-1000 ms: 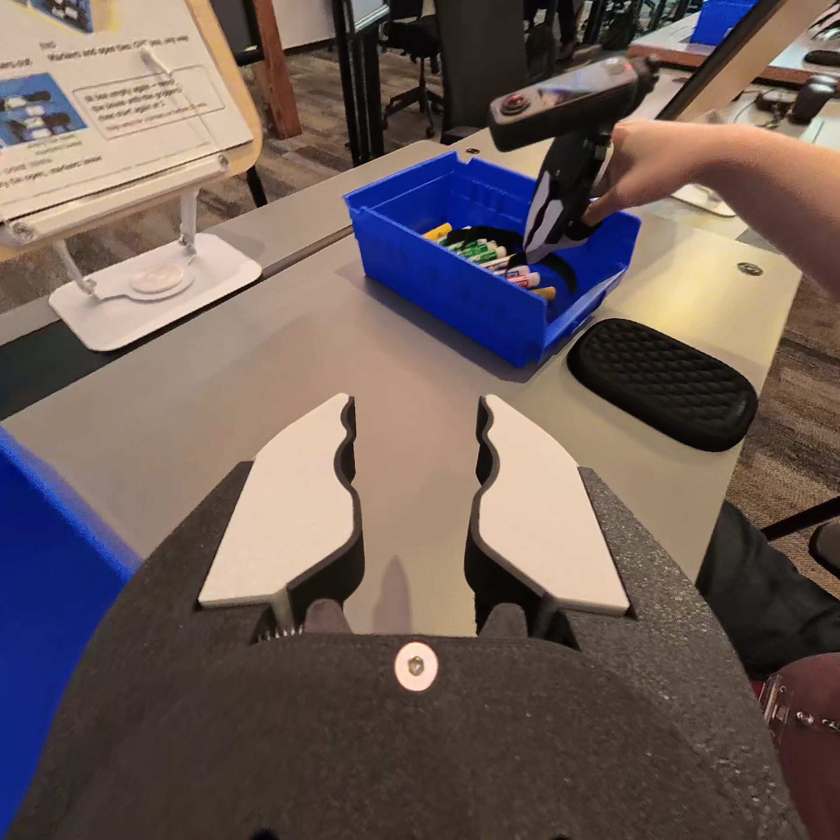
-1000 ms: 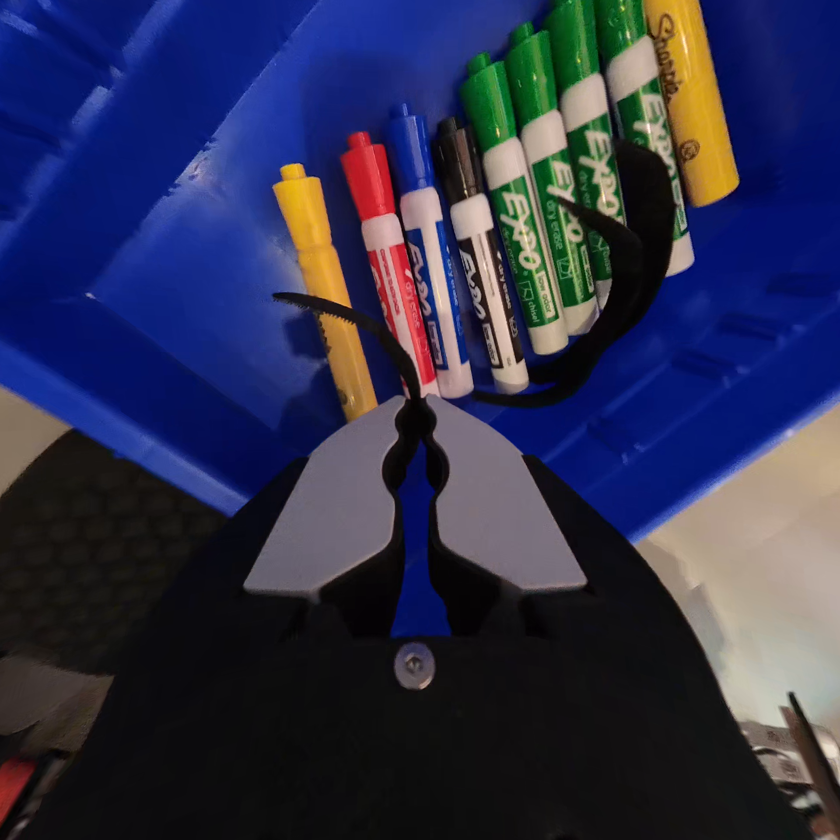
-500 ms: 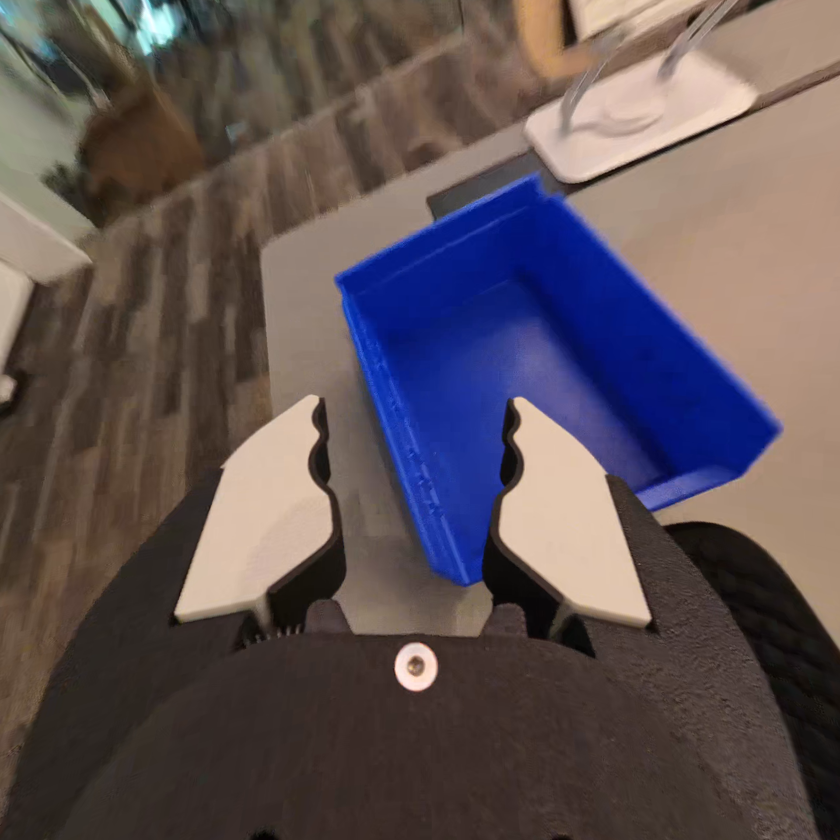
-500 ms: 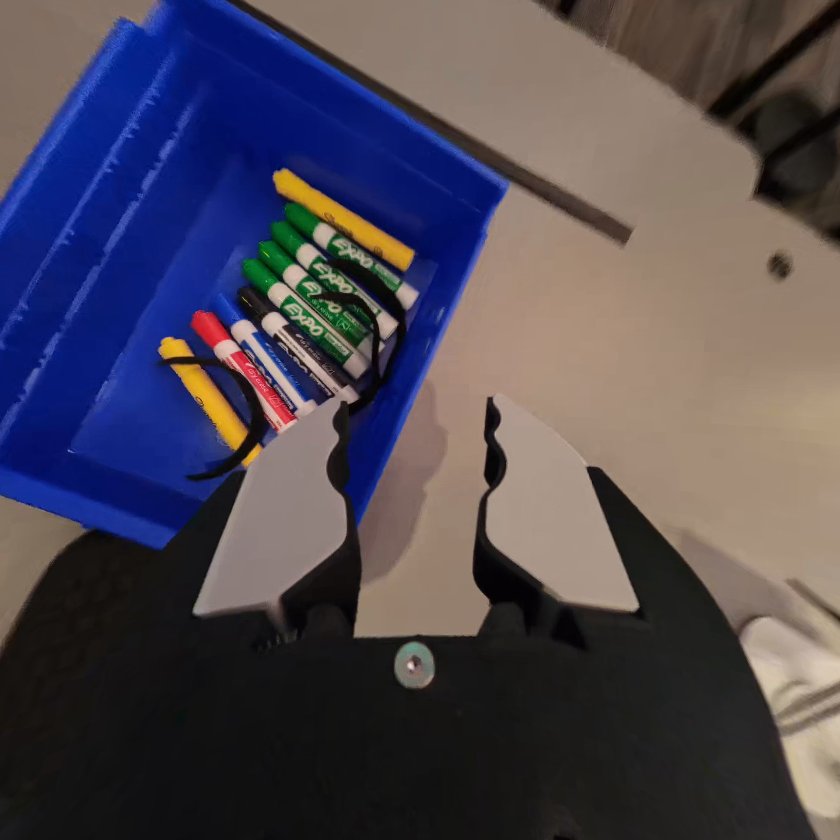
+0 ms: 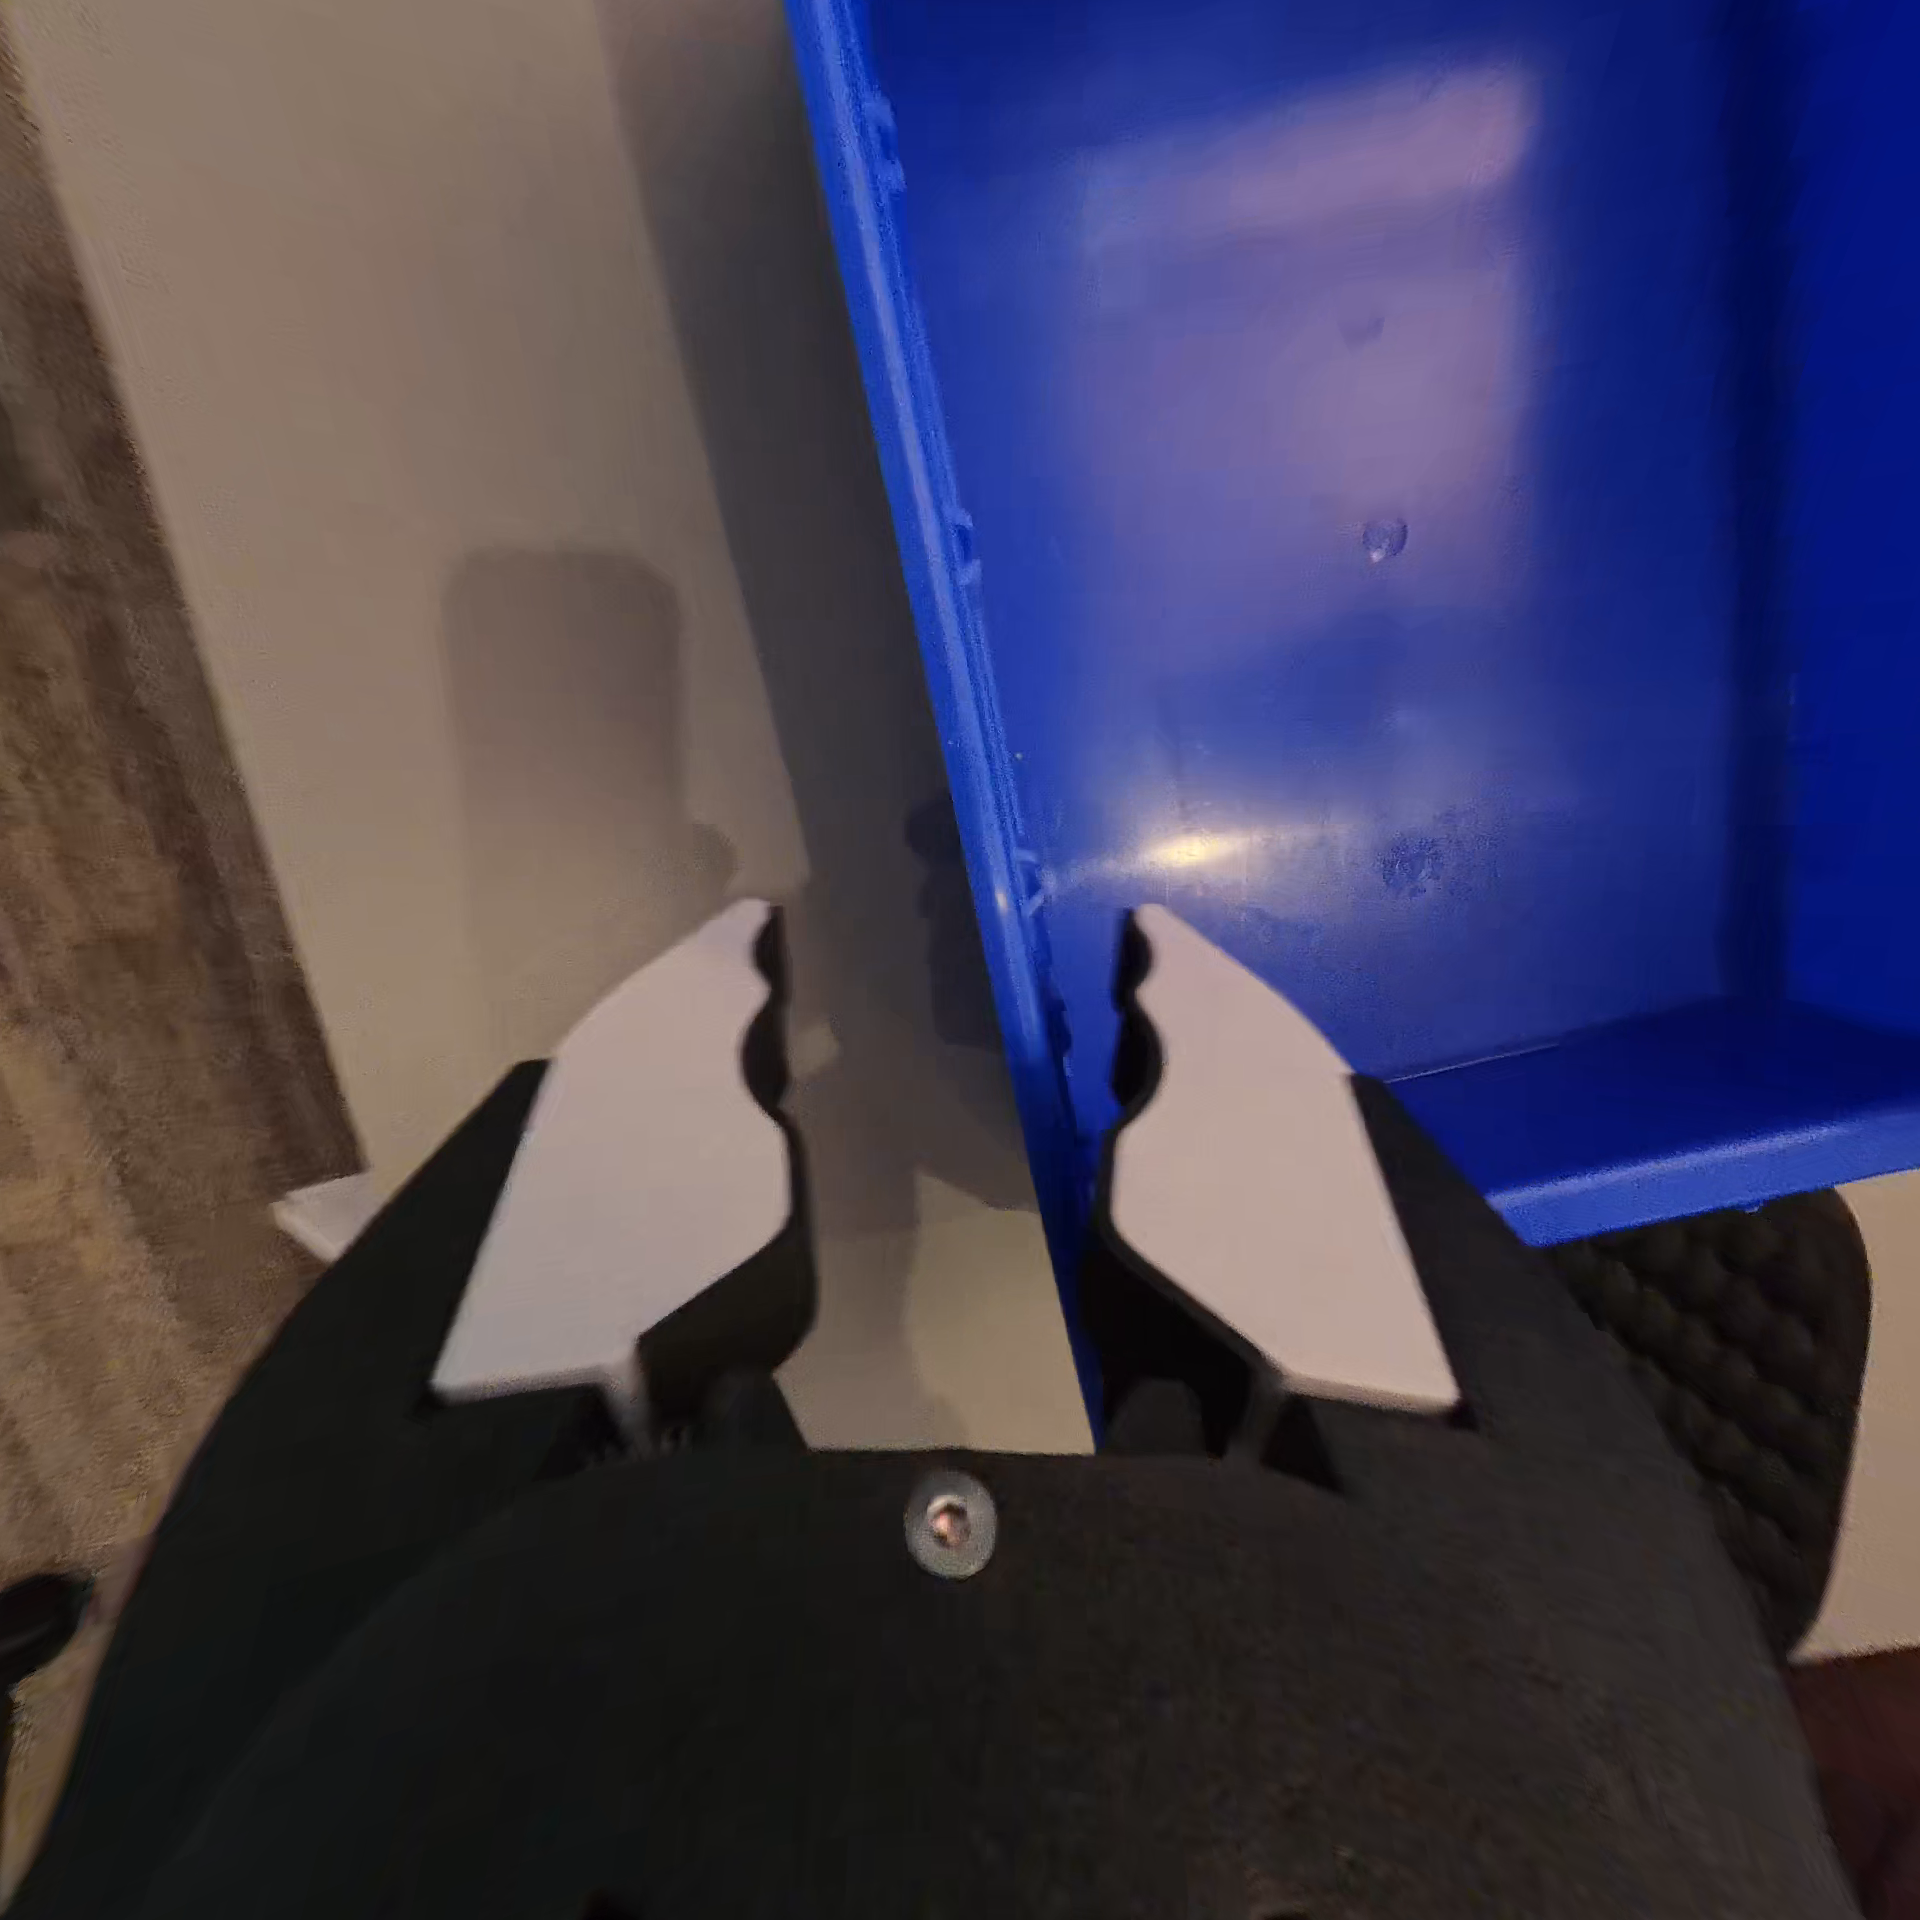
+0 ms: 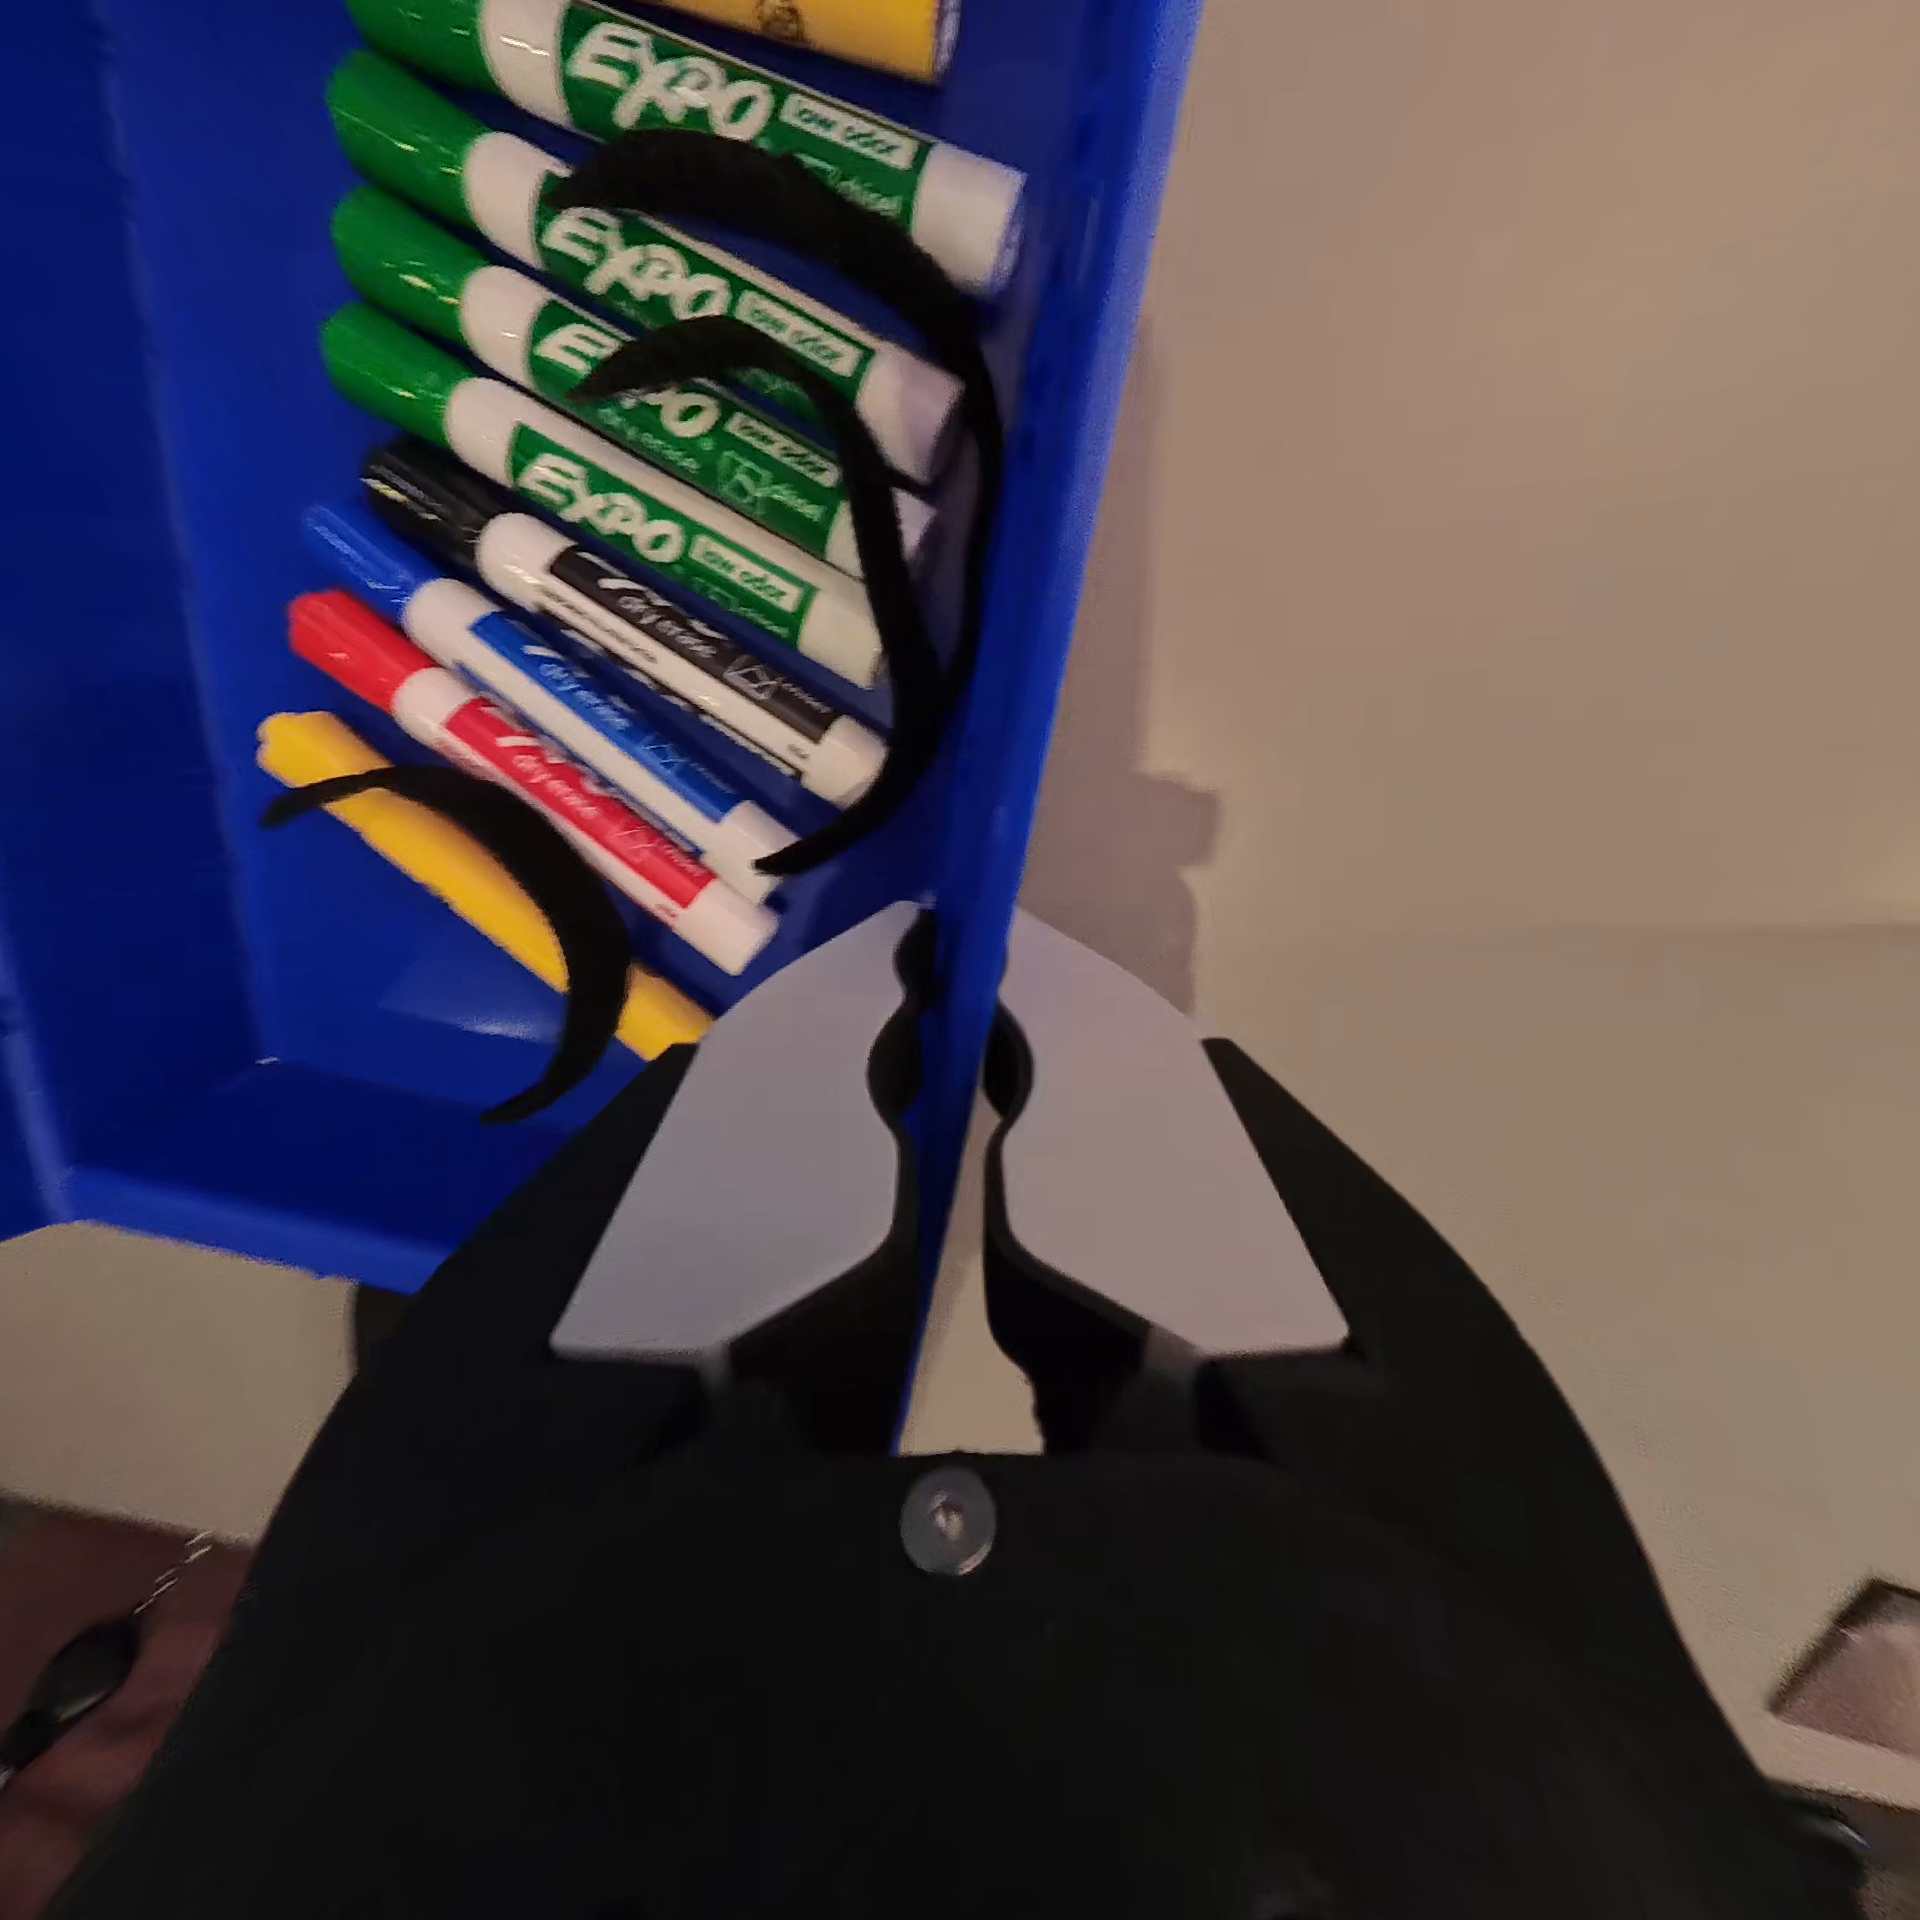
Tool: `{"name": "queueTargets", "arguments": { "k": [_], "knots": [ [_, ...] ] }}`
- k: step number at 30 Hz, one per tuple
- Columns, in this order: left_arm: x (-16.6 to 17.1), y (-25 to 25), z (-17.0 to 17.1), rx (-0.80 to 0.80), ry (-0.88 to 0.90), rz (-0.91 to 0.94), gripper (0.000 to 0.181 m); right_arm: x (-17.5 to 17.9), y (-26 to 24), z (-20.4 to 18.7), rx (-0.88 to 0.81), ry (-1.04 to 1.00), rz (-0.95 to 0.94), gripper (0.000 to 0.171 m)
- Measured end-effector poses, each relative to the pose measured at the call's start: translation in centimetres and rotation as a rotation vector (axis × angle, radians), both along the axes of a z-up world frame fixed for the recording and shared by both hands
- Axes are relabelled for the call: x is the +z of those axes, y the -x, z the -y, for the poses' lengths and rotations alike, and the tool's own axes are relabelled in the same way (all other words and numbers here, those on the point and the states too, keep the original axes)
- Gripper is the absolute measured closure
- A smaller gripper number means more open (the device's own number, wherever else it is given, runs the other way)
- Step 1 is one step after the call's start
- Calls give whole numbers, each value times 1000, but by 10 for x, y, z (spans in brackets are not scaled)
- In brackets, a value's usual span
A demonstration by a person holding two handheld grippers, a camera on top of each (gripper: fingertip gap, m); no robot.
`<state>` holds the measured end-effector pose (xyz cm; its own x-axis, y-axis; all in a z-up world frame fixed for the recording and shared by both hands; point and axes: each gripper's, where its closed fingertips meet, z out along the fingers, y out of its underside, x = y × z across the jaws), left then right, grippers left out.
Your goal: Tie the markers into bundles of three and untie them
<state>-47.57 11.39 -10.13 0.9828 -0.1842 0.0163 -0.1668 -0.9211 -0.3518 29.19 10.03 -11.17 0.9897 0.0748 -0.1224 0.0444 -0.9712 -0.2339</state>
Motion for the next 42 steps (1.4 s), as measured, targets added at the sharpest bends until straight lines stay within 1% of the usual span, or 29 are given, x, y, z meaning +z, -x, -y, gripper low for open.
{"name": "queueTargets", "arguments": {
  "k": [1, 2, 3, 4, 6, 7, 9, 10, 12, 16, 20, 23, 25, 28, 31, 35, 37, 39, 42],
  "knots": [
    [-8, -5, 3, -12, 34, 47, 144, 0, 1, 0, -7, 8, -17, 164],
    [-12, -17, 4, -28, 59, 140, 160, 0, 1, 0, -6, 16, -24, 164],
    [-12, -23, 3, -17, 62, 195, 165, 0, 1, 1, -1, 21, -22, 164],
    [-12, -23, 2, -24, 61, 175, 167, 0, 1, 1, 3, 25, -15, 164],
    [-14, -19, 1, -97, 52, 15, 173, 0, 1, 0, 15, 32, 16, 165],
    [-13, -24, 1, -123, 53, -28, 172, 0, 1, 0, 27, 33, 40, 166],
    [-13, -49, 2, -105, 61, 33, 172, 0, 7, -2, 46, 31, 57, 166],
    [-14, -62, 1, -115, 58, 48, 172, 0, 14, -2, 53, 29, 42, 166],
    [-15, -83, -1, -140, 34, 18, 173, 0, 29, -3, 74, 24, 17, 165],
    [-15, -135, 0, -173, 22, 32, 174, 1, 60, -4, 105, 17, 23, 165],
    [-16, -175, -2, -175, 11, 51, 174, 1, 92, -3, 128, 12, -10, 165],
    [-16, -194, -2, -163, 6, 67, 175, 1, 113, 2, 137, 33, -33, 164],
    [-16, -203, 1, -152, 2, 76, 175, 1, 121, 3, 146, 45, -15, 164],
    [-16, -213, 6, -137, -12, 78, 174, 2, 122, -11, 113, 7, 24, 164],
    [-16, -222, 10, -97, -38, 94, 173, -4, 126, -16, 72, 55, 0, 154],
    [-14, -244, 15, -62, -61, 238, 162, -16, 121, -16, 67, 111, 51, 153],
    [-13, -252, 17, -78, -68, 265, 158, -17, 123, -16, 48, 115, 6, 161],
    [-11, -256, 17, -101, -86, 287, 152, -18, 123, -17, 27, 112, -31, 162],
    [0, -259, 21, -100, -121, 391, 143, -20, 123, -16, 16, 134, -33, 162]
  ]
}}
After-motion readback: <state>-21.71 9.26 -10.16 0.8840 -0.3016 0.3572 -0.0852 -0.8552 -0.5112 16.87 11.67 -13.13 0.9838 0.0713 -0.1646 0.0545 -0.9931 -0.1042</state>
